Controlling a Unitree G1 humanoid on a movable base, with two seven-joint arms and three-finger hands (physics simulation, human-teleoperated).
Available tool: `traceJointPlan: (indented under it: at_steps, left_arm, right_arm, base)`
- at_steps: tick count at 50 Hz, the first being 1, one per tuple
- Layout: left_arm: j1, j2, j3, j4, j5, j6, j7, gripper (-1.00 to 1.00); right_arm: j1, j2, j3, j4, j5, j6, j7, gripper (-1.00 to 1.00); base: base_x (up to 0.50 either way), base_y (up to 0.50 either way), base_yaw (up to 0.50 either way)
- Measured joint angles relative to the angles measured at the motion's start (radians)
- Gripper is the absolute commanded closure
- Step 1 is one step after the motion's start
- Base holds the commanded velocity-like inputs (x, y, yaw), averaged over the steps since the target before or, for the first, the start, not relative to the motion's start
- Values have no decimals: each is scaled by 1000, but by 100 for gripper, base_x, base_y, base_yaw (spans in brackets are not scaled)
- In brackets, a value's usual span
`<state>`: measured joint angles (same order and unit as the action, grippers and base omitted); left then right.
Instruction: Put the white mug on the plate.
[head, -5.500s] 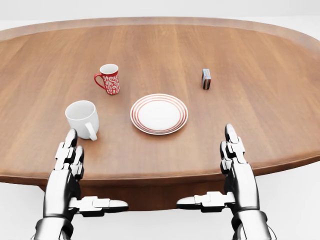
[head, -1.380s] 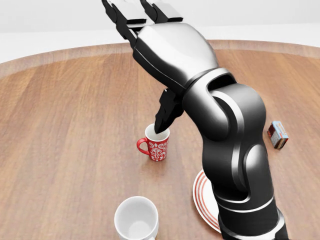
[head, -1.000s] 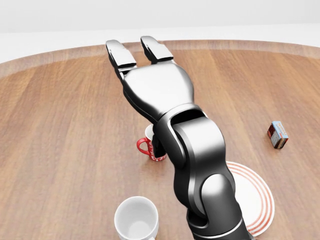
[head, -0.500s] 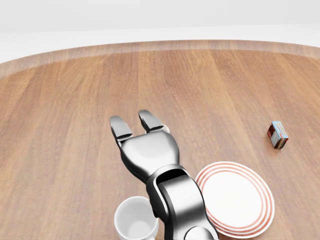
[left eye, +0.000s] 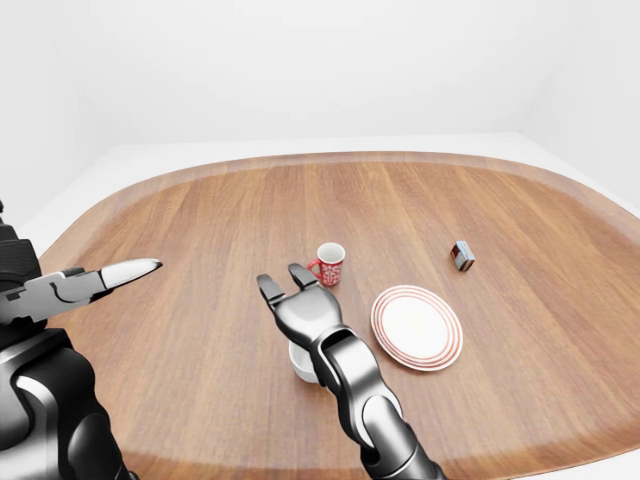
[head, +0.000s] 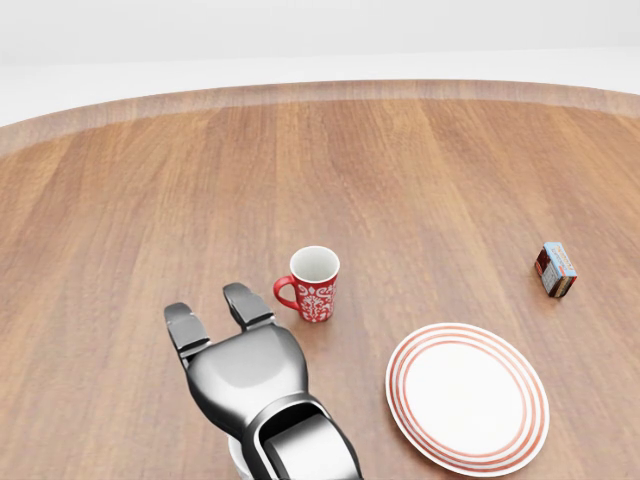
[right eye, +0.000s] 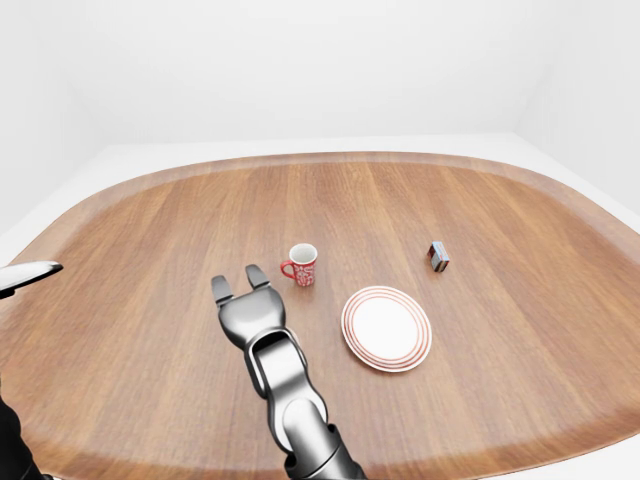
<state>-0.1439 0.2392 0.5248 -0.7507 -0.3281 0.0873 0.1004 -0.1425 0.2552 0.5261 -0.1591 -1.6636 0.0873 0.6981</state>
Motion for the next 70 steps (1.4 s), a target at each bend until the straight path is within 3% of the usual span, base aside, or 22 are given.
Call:
traceJointPlan:
  at_steps: [11,48,70]
  left_arm:
    - [3,-2,-1,3,1,0,-1,-100]
    - [6,-5,-4,9,0,0,-2,-100]
    - [6,-5,-3,5,-2,0,-1,-100]
  right_arm:
    - [15,24,52,2,-13,0,0,-100]
    - [-193,82,-126,434,10,0,0,-100]
    - [-261,80,-169,564,38,0,0,-100]
  base:
    - [0,0,0]
    - [0,0,0]
    - [0,0,0]
